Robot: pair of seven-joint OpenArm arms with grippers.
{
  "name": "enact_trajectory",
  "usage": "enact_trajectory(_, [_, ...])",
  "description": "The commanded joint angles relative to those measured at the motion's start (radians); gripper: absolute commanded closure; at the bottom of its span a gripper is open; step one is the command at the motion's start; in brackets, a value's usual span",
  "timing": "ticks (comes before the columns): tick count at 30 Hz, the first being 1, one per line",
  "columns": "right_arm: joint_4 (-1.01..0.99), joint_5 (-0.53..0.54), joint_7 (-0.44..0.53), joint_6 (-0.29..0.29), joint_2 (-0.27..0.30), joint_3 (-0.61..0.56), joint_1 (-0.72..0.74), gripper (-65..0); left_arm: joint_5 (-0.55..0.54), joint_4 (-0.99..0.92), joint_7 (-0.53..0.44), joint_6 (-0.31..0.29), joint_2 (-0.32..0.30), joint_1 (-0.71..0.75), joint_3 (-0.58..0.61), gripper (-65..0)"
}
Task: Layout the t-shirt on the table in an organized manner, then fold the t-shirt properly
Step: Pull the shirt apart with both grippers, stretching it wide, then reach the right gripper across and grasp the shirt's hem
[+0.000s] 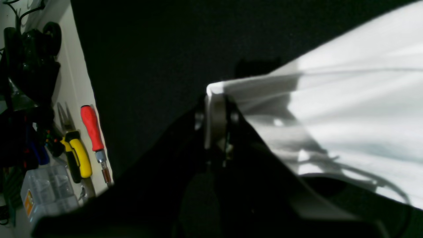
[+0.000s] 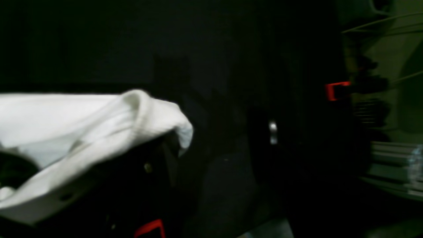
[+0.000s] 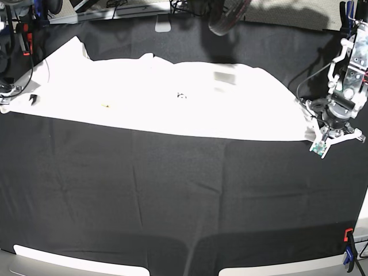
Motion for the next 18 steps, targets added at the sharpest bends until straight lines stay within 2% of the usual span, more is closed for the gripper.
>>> enact_trajectory(1, [0.017,-0.023,0.016,-0.013,0.031,0.016,0.006,-31.5,0.010,0.013,-0.005,0.030,-0.019,-0.016,-0.012,0.0])
enact_trajectory(4, [0.044,-0.014,0.018,-0.001,0.030,0.016,0.005,-31.4,0.010,0.013,-0.005,0.030,-0.019,-0.016,-0.012,0.0])
enact_trajectory(6, [0.087,-0.013,0.023,0.049,0.030,0.016,0.006,-31.4,0.010,0.013,-0.005,0.030,-0.019,-0.016,-0.012,0.0])
enact_trajectory(7, [0.115,0.000,0.023,0.089,0.031,0.016,0.005,-31.4,0.010,0.013,-0.005,0.030,-0.019,-0.016,-0.012,0.0])
enact_trajectory(8, [0.147,0.030,0.022,0.153,0.032,0.016,0.005,-31.4,0.010,0.013,-0.005,0.030,-0.019,-0.016,-0.012,0.0])
enact_trajectory(10, [0.215,0.142,0.010,0.281,0.033,0.016,0.005,-31.4,0.010,0.013,-0.005,0.030,-0.019,-0.016,-0.012,0.0])
enact_trajectory(13, [0.318,0.389,-0.019,0.438,0.033,0.016,0.005,-31.4,0.010,0.013,-0.005,0.030,-0.019,-0.016,-0.012,0.0])
enact_trajectory(15, [0.380,0.542,-0.029,0.447,0.033,0.016,0.005,-31.4,0.010,0.013,-0.005,0.030,-0.019,-0.016,-0.012,0.0])
enact_trajectory(18, [0.442,0.719,-0.028,0.447,0.032,0.016,0.006,-31.4,0.010,0.013,-0.005,0.030,-0.019,-0.016,-0.012,0.0])
